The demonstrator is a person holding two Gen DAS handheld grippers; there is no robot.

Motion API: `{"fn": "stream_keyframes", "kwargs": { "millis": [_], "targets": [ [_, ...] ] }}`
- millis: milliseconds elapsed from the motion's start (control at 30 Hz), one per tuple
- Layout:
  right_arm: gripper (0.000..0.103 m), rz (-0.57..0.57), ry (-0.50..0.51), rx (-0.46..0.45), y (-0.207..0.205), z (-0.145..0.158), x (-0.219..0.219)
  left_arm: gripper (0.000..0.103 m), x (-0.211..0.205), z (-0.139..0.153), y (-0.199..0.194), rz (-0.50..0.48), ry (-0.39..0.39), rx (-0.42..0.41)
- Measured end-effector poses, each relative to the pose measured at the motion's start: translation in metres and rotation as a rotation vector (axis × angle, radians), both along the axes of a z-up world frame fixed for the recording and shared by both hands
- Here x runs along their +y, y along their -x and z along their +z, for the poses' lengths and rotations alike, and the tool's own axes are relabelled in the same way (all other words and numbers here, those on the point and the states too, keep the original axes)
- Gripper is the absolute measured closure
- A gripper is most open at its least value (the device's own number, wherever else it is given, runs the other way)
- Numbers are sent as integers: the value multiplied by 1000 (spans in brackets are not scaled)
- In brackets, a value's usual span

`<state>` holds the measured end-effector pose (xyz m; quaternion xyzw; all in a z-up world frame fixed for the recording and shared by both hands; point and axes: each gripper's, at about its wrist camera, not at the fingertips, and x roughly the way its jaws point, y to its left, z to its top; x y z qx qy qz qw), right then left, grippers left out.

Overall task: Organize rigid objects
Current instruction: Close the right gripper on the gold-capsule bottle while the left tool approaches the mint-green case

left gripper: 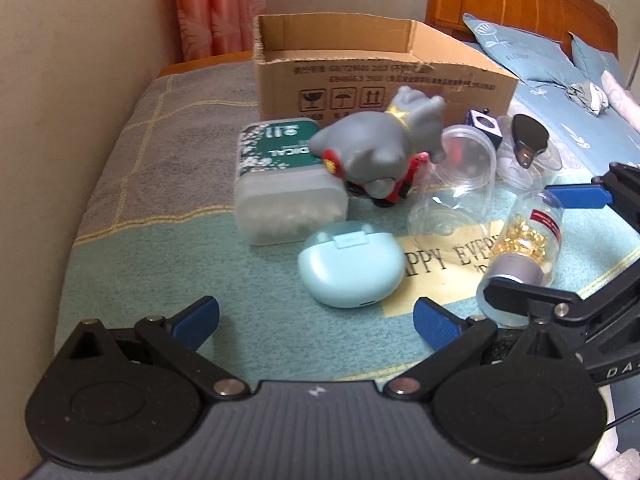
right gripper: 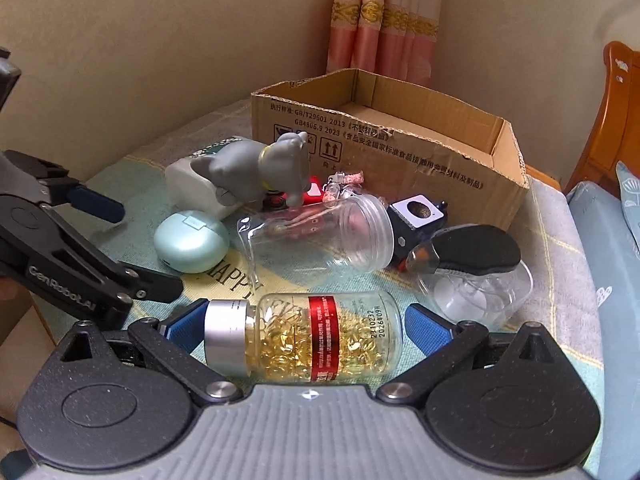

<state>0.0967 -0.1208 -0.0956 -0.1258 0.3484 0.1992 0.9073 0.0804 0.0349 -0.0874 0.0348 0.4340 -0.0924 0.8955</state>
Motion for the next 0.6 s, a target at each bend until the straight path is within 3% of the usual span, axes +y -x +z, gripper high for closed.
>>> {"fn": "stream_keyframes", "kwargs": {
  "millis": [67, 433, 533, 600],
  "targets": [
    [6, 5, 0, -4, 2, 1, -2, 1, -6, -2, -2, -16, -9, 2],
    [6, -105, 77, -25, 11, 4, -19, 1, -17, -4, -21, 3, 18, -17],
    [6, -129, 56, -14, 13, 4, -26, 6, -18, -4, -23, 27, 8, -27],
    [6, -139, 53, -13, 13, 4, -28, 17, -16, -3, -20, 33, -16, -47]
  ]
}}
